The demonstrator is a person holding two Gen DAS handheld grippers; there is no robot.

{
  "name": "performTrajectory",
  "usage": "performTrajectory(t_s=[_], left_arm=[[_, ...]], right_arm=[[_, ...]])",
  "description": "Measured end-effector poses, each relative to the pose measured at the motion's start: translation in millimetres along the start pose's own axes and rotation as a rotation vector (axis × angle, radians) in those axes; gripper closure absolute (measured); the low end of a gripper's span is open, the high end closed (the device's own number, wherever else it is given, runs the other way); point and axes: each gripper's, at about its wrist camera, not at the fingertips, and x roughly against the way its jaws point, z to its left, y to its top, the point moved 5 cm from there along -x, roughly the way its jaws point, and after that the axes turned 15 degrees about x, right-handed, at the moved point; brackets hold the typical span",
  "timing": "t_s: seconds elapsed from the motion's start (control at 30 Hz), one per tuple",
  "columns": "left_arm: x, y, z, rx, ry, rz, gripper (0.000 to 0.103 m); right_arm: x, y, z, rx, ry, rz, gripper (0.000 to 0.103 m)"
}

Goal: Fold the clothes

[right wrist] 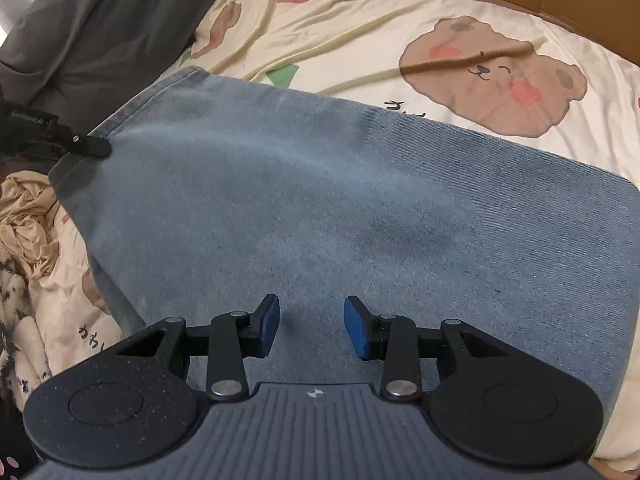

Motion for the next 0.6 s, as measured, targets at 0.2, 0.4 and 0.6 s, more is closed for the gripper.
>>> performTrajectory(t_s=[0.2,0.4,0.6], left_arm=[[-7.0,9.7,3.0,-0.022,0.033,0.005,0.095],[-22.2,11.2,19.0,-0.02,0.084,0.026,0.095],[-25.6,11.0,26.2,-0.006,0.081,0.021,0.095]], right_arm=[[-0.3,-0.2,3.8,0.016,0.008,0.008,0.06],[-0.1,0.5,7.9,0.029,0.02,0.019,0.06],[2.2,-1.2,8.8,0.067,0.01,0.04,0.06]])
